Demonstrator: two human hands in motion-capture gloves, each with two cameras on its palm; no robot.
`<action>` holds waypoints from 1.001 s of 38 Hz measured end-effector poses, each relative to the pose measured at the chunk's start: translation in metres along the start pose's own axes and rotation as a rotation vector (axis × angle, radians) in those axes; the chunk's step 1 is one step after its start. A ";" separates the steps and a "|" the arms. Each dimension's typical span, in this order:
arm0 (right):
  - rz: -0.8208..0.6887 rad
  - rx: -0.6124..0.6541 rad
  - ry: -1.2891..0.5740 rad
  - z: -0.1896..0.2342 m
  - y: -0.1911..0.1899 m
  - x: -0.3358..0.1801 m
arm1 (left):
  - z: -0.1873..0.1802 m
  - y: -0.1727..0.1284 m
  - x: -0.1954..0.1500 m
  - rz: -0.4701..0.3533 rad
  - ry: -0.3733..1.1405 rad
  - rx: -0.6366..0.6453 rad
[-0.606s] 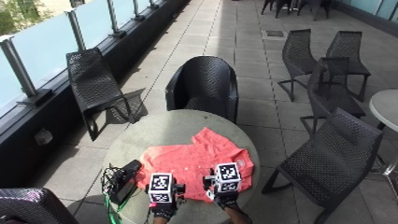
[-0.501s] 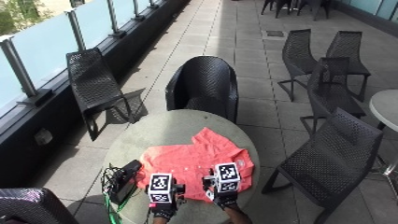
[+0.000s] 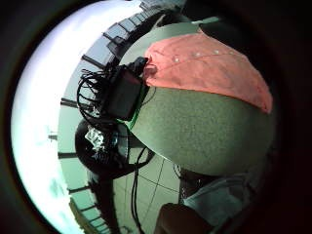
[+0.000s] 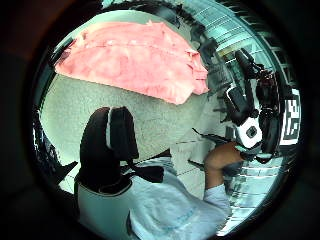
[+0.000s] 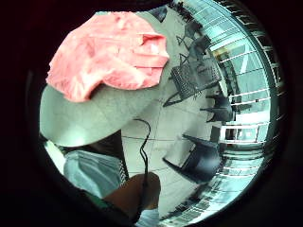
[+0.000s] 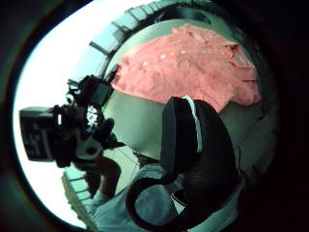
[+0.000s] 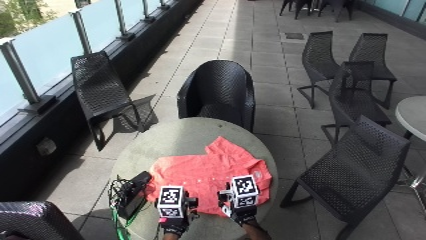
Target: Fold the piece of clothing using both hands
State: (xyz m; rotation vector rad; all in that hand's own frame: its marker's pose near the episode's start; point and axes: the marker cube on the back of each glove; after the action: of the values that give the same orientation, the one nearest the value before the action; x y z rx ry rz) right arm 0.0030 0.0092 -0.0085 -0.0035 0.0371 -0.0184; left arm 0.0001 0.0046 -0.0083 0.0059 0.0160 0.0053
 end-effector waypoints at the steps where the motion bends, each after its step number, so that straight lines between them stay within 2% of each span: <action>1: -0.001 -0.002 0.006 -0.002 0.002 0.001 | 0.000 0.000 -0.001 0.001 0.000 0.002; 6: 0.007 -0.009 0.030 -0.002 0.009 0.012 | 0.001 0.001 -0.002 0.014 0.013 0.004; 10: 0.029 -0.043 0.053 0.013 0.003 0.029 | 0.016 -0.012 -0.005 0.006 0.024 0.011; 16: 0.034 -0.144 0.097 0.053 -0.019 0.052 | 0.057 -0.033 -0.006 -0.003 0.009 -0.049; 24: -0.013 -0.337 0.102 0.105 -0.045 0.075 | 0.120 -0.063 -0.011 0.021 -0.080 -0.226; 29: -0.047 -0.408 0.080 0.085 -0.028 0.070 | 0.135 -0.071 -0.012 0.047 -0.070 -0.218; 31: -0.051 -0.401 0.057 0.076 -0.022 0.067 | 0.138 -0.074 -0.012 0.056 -0.060 -0.187; 34: -0.054 -0.313 0.015 0.075 -0.025 0.065 | 0.141 -0.080 -0.013 0.062 -0.079 -0.118; 38: -0.044 -0.168 -0.015 0.083 -0.033 0.065 | 0.142 -0.096 -0.016 0.070 -0.176 0.058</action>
State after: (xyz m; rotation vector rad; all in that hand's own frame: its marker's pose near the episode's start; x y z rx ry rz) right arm 0.0704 -0.0243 0.0721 -0.1719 0.0230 -0.0597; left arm -0.0128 -0.0919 0.1336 0.0653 -0.1602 0.0741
